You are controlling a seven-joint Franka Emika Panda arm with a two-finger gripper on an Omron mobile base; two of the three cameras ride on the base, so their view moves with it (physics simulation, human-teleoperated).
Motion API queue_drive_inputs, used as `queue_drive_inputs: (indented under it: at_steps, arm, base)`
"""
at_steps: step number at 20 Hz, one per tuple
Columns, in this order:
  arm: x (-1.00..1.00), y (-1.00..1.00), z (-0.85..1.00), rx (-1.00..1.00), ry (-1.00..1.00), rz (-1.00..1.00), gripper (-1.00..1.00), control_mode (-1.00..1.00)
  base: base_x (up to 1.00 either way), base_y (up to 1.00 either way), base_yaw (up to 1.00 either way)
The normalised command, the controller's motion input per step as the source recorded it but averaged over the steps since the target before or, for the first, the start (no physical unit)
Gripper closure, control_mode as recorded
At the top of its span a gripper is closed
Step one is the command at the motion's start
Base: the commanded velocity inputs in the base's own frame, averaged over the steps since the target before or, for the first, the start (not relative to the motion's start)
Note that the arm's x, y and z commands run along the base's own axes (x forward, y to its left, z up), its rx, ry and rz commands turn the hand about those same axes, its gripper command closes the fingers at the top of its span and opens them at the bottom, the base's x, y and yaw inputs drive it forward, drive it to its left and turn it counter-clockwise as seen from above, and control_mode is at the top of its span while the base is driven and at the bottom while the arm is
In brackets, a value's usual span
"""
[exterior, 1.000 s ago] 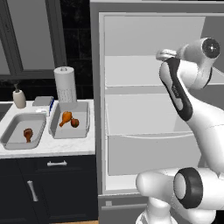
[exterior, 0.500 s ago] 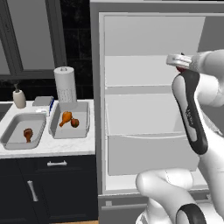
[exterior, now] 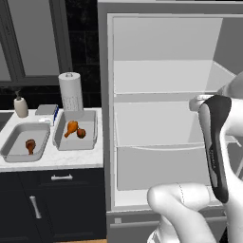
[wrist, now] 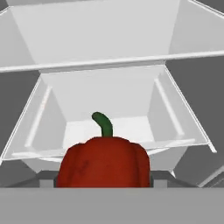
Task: Place one bell pepper and one chicken drumstick in each tupperware on the nearby counter, to pack two identical lunches.
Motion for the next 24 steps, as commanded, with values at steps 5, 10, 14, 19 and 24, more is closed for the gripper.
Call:
queue_drive_inputs:
  at_steps: [5, 10, 14, 19, 24]
  arm:
    - [-0.21, 0.27, -0.56, -0.09, 0.16, 0.05, 1.00, 1.00]
    - [0.00, 0.00, 0.00, 0.00, 0.00, 0.00, 1.00, 1.00]
    - [0.00, 0.00, 0.00, 0.00, 0.00, 0.00, 1.00, 1.00]
    - [0.00, 0.00, 0.00, 0.00, 0.00, 0.00, 1.00, 1.00]
    - [0.00, 0.00, 0.00, 0.00, 0.00, 0.00, 1.00, 1.00]
  base:
    - [-0.25, 0.40, 0.06]
    - [-0.77, 1.00, 0.07]
    - [-0.65, 1.00, 0.00]
    - [0.25, 1.00, 0.00]
    - [1.00, 0.76, -0.09]
